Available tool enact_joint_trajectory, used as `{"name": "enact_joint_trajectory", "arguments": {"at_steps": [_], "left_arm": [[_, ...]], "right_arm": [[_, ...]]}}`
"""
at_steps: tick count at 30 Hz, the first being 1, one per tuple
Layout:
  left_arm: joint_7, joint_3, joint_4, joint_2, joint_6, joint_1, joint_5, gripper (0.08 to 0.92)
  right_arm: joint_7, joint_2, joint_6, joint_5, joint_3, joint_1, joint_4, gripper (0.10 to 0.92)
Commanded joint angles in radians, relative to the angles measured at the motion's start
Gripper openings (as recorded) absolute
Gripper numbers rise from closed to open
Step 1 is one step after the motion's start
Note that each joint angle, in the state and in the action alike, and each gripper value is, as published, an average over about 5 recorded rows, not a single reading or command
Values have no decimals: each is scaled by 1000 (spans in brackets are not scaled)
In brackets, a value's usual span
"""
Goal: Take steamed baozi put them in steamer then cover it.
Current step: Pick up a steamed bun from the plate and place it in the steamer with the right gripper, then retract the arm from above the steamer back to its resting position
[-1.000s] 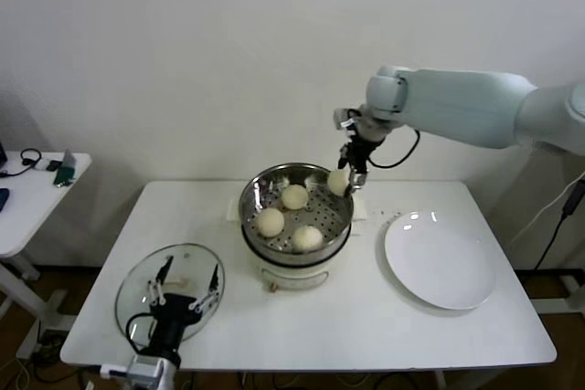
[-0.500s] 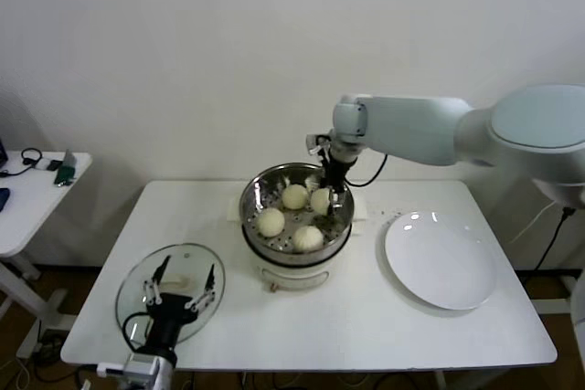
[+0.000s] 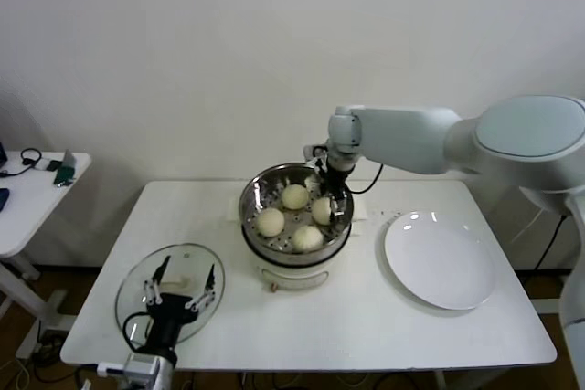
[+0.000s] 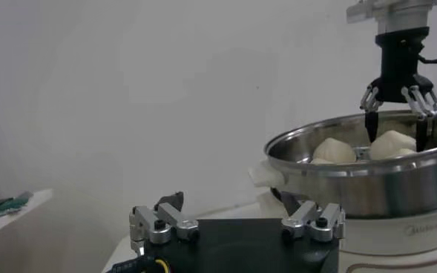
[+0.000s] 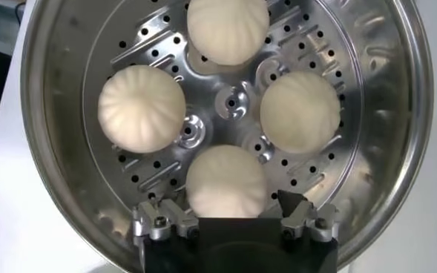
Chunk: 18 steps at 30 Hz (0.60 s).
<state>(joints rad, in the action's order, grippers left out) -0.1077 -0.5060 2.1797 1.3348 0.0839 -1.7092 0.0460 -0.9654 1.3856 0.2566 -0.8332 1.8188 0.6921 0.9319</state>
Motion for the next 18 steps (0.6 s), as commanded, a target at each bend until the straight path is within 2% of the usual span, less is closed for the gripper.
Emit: {"name": "enact_joint_trajectory", "arguments": {"at_steps": [1,6,11,18], "left_arm": [[-1,1,-1,0,0,2,1,823],[-2,5,-2,0,1,7,3,823],[-3,3,-11,0,-3,13,4,823],[-5,1,-13,-5,-3,20,17,823]], "right_arm": [[-10,-13,4,9,-21,21,10,822],[-30,-68,0,-20,-54,79,54,823],[-35,-189,-16,-13,-108,145,153,823],[139,-451,-47,5,-258,134,331,823]]}}
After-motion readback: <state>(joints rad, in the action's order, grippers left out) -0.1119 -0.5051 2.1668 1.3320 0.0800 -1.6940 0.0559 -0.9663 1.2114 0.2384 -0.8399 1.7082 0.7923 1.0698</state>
